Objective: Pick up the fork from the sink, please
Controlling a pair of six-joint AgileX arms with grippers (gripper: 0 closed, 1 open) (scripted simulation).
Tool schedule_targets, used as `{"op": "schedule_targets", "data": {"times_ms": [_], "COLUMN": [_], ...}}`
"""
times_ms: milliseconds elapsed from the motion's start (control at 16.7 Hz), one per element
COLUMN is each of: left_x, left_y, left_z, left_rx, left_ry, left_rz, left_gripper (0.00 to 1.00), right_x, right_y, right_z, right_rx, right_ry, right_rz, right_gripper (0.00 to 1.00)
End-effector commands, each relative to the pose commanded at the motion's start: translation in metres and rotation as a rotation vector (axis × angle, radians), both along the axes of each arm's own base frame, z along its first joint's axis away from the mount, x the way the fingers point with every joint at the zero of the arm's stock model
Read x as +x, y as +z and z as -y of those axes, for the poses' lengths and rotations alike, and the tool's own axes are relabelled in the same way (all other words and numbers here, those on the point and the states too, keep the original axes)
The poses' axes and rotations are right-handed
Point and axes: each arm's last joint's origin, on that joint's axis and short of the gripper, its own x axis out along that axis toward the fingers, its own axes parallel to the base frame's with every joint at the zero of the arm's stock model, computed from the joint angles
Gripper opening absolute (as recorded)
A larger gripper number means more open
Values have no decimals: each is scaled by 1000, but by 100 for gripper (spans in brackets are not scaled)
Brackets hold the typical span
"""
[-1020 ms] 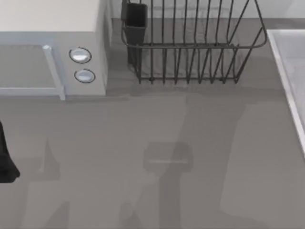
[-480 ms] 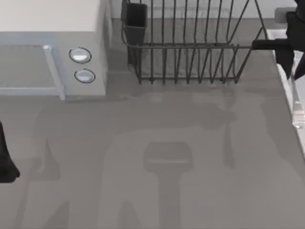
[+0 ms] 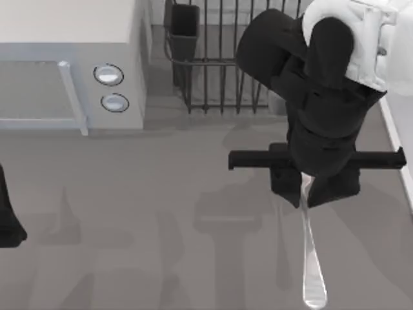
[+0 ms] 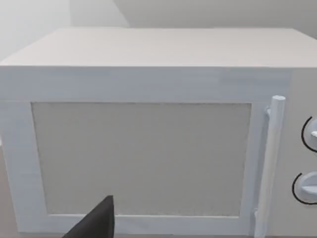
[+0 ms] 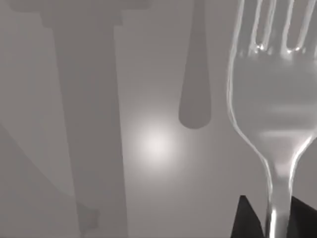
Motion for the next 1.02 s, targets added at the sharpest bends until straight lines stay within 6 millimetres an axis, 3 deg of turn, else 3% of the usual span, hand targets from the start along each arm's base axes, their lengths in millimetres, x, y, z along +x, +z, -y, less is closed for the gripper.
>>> {"op": "schedule_targets", "data": {"times_ms": [120, 480, 1020], "left_x": [0, 0, 0], "left_y": [0, 0, 0], "left_z": [0, 0, 0], "left_rx": [0, 0, 0], "left_ry": [0, 0, 0], "left_rz": [0, 0, 0], "left_gripper": [100, 100, 100], "right_x": [-12, -10, -11], "right_y": [1, -4, -101], "right_z": [-2, -1, -3], "right_rx": [1, -8, 4], "right_ry": [0, -12, -1], "right_rz": [1, 2, 5], "right_gripper": [0, 0, 0]}}
